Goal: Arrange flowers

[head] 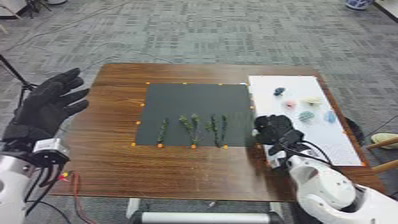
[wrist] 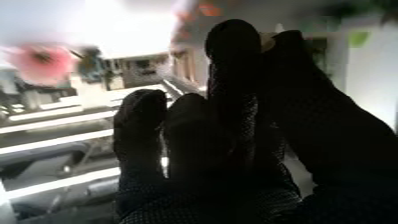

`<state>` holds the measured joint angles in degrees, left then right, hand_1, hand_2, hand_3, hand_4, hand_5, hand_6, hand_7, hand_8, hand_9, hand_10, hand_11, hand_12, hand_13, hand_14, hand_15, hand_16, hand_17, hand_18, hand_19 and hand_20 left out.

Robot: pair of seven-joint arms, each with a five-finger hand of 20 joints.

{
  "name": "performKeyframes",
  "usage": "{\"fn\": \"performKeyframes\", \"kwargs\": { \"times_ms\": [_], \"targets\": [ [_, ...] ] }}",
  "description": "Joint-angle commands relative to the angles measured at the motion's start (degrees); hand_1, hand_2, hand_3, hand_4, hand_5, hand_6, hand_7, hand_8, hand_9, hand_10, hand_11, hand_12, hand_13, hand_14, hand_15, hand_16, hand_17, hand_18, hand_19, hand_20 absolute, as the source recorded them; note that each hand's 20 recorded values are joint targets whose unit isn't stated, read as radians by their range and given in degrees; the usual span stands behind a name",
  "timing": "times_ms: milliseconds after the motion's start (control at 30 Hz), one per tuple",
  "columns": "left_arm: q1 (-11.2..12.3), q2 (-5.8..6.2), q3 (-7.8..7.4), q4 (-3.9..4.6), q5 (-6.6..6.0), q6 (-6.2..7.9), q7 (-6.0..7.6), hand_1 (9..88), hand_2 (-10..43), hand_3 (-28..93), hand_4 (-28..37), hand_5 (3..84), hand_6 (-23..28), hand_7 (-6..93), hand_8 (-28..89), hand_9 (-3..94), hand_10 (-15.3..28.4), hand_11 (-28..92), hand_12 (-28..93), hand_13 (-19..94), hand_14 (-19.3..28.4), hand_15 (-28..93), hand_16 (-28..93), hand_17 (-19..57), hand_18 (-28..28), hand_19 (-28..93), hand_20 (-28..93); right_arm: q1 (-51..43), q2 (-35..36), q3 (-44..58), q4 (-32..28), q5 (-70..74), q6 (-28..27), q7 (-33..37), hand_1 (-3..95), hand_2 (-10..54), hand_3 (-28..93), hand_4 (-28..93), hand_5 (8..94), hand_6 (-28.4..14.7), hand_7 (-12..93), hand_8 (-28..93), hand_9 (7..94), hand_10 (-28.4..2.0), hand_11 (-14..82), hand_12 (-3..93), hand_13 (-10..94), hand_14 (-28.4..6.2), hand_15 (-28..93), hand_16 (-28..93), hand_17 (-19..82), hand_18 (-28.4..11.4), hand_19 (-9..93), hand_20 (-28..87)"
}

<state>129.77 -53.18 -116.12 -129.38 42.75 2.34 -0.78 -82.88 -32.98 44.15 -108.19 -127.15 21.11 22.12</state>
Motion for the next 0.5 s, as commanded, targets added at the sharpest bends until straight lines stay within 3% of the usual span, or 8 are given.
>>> {"fn": "performKeyframes", "kwargs": {
  "times_ms": [33,333,500],
  "targets": [
    [-2.6,2.08,0.76,0.74,-0.50,-0.25,-0.86,25.7,-2.6,68,-26.8,22.2,1.4,23.4,-11,17.4,9.6,23,19,10,13.3,45,-6,-10.5,19.6,39,10,21.3,-5.7,-8.5,2.2,1.1,0.3,-2.9,48.8,-9.5,81,-28,72.3,3.2,51,5,85.8,-2.8,24.0,54.9,73,-3.9,80,37,34,-19.7,83,55],
    [-7.7,6.21,2.21,2.49,-0.56,-1.77,-2.20,25.6,-2.6,68,-26.8,22.1,1.5,23.3,-11,17.3,9.6,23,19,9,13.1,44,-6,-10.6,19.9,39,10,36.0,-16.3,-24.0,6.2,3.9,1.6,-5.8,49.2,-9.5,81,-28,73.2,2.8,50,3,86.2,-3.1,23.6,54.5,74,-3.9,80,38,34,-19.7,83,55],
    [-9.6,7.94,3.06,3.12,-0.25,-1.49,-2.14,25.5,-2.5,68,-26.9,21.8,1.4,22.8,-11,16.8,9.6,22,19,8,12.8,43,-6,-10.7,20.4,39,9,40.6,-22.1,-29.5,8.1,4.1,1.3,-7.2,49.9,-9.5,80,-28,74.9,2.1,50,-2,86.7,-3.6,23.2,53.3,74,-4.0,80,38,34,-19.7,83,55]
  ]
}}
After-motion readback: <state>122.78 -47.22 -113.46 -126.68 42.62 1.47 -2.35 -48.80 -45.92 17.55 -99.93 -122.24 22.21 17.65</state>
